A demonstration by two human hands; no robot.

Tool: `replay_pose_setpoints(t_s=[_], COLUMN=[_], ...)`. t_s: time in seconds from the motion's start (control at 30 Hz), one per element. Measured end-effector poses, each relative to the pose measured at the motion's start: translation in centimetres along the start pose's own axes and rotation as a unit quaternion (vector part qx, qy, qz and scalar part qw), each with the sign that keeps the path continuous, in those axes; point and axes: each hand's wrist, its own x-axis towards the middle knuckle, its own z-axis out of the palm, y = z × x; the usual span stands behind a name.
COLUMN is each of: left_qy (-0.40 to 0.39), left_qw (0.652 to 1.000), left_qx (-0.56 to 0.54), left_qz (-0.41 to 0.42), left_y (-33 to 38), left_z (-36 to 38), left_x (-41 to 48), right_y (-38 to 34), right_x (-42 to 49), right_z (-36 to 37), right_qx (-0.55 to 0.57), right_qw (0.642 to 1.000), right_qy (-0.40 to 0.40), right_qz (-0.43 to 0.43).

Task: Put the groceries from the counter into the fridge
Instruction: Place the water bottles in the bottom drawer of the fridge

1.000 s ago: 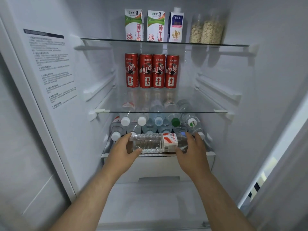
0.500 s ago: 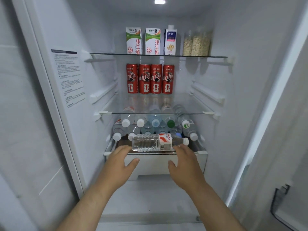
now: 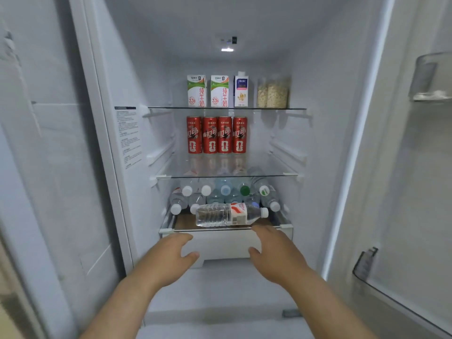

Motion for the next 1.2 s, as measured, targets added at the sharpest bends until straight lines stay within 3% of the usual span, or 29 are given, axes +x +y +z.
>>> replay_pose_setpoints(t_s=[0.4, 0.73, 1.2], left_qy=[-0.018, -0.060, -0.090], left_qw=[0.997, 0.989, 0.973], left_qx=[-0.015, -0.011, -0.025], left_qz=[0.075, 0.136, 0.211], left_y=[4.4, 8.3, 19.5], left_z=[-0.3, 0.7, 2.0], left_x=[-4.7, -9.7, -18.2], right_y=[-1.4, -0.3, 2.7], right_x=[-8.4, -17.8, -31.8], right_z=[-3.3, -5.4, -12.5], right_qx=[-0.019, -0.010, -0.059], right_qw=[0.998, 0.990, 0.978], right_qy=[0.041, 0.046, 0.087], right_qz=[0.046, 0.133, 0.179])
